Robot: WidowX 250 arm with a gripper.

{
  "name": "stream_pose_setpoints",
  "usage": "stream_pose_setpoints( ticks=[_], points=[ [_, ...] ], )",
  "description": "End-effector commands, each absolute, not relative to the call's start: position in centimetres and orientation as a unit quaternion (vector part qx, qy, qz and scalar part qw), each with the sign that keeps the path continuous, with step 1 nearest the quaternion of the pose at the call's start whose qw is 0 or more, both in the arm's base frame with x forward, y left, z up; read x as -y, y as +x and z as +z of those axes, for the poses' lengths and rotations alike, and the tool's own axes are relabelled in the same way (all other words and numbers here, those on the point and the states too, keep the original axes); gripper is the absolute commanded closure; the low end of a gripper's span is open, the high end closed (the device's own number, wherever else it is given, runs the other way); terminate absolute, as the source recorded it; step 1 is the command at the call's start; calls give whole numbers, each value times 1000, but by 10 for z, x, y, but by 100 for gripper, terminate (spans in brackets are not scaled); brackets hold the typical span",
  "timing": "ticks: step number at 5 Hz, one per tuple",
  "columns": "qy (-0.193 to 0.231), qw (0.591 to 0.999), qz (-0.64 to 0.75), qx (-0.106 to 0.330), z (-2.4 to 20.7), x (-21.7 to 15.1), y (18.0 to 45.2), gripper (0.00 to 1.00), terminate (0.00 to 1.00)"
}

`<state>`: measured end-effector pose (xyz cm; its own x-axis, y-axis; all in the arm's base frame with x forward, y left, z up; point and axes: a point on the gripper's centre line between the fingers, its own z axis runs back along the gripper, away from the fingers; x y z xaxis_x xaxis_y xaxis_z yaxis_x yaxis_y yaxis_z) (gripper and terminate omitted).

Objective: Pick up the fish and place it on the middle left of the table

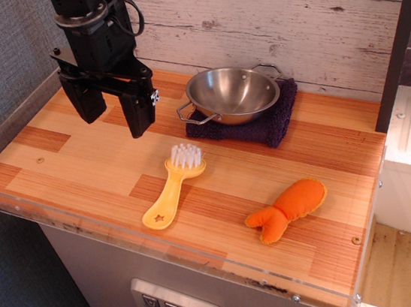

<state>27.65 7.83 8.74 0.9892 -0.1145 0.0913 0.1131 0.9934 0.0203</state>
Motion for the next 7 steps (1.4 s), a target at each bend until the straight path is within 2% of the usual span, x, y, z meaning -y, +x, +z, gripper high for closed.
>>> stream_pose_setpoints(
  ticks=[1,3,4,5,6,7],
  points=[
    [8,997,-57,46,87,-78,277,0,0],
    [-9,989,-139,58,88,-4,278,0,0],
    [-18,976,-207,62,86,43,271,0,0],
    [-16,961,-271,61,76,73,257,0,0],
    [-20,951,-305,55,55,78,252,0,0],
    [-17,950,-306,53,33,71,260,0,0]
  ],
)
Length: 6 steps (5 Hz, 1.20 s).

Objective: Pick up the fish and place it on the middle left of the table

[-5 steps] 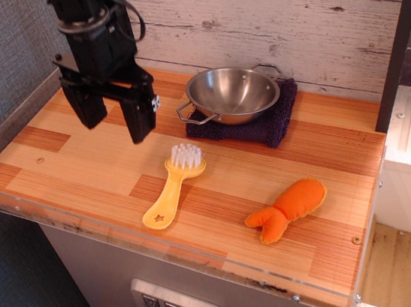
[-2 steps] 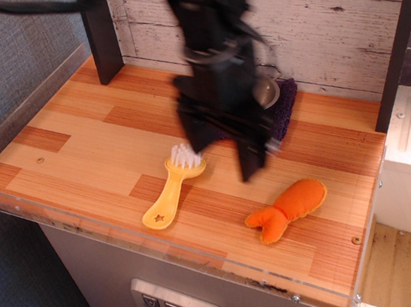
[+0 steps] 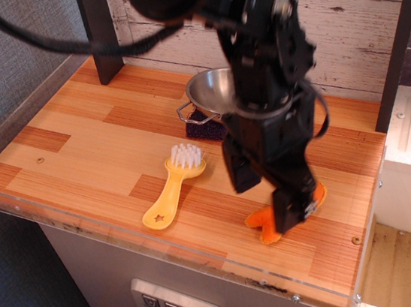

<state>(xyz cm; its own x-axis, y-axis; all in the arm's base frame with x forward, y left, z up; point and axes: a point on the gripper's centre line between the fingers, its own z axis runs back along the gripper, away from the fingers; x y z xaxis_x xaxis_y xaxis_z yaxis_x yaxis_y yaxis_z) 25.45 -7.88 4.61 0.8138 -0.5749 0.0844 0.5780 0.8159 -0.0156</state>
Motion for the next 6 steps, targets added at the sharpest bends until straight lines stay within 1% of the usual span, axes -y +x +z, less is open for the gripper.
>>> stream_pose_setpoints(
  ticks=[1,2,3,4,5,6],
  points=[
    [-11,951,-305,49,16,64,266,0,0],
    [-10,950,-307,55,6,64,267,0,0],
    [-11,946,-319,64,8,65,263,100,0],
    [-17,940,-329,81,25,65,260,100,0],
    [-32,946,-302,115,62,40,262,100,0],
    [-43,960,-220,167,110,-13,263,100,0]
  ],
)
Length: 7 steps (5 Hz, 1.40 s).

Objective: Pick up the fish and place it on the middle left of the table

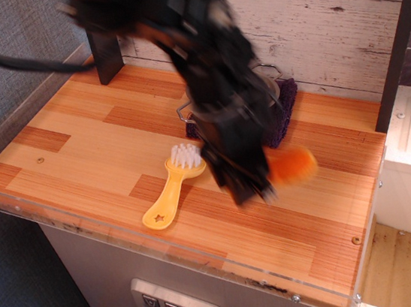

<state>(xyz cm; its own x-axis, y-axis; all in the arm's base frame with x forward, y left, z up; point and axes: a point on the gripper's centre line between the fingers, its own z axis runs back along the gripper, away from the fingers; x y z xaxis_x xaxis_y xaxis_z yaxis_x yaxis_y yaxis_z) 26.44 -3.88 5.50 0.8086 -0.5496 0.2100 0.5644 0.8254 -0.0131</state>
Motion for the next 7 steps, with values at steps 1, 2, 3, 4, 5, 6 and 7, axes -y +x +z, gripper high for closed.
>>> stream_pose_setpoints(
  ticks=[1,2,3,4,5,6,7],
  points=[
    [-25,982,-98,162,131,-61,267,100,0],
    [-1,991,25,129,108,-109,268,100,0],
    [22,990,88,109,87,-158,275,100,0],
    [33,989,97,107,76,-185,280,100,0],
    [34,987,111,110,72,-190,281,100,0],
    [31,988,104,111,72,-186,282,0,0],
    [33,988,90,117,77,-179,280,0,0]
  ],
)
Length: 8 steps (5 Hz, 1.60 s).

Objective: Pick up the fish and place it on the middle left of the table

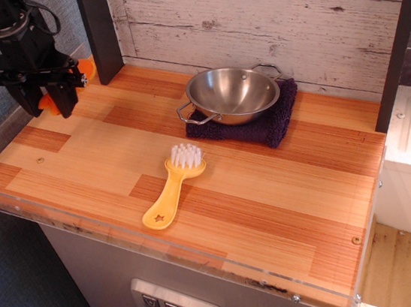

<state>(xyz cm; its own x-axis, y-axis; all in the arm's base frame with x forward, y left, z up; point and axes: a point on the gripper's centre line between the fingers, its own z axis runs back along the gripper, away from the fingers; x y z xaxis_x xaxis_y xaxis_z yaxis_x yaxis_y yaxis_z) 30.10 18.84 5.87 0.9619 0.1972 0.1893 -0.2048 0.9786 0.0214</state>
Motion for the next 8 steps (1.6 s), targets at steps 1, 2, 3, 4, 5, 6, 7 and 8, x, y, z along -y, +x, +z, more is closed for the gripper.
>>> stream_pose_setpoints(
  ticks=[1,2,3,4,5,6,7,8],
  points=[
    [37,988,80,127,86,-173,277,0,0],
    [39,988,63,137,95,-162,271,0,0],
    [36,989,46,132,96,-149,268,0,0],
    [28,994,18,103,90,-141,267,0,0],
    [33,996,9,83,83,-134,265,0,0],
    [42,997,17,59,81,-131,264,0,0],
    [42,997,17,59,81,-131,264,0,0],
    [42,997,17,59,81,-131,264,0,100]
  ],
)
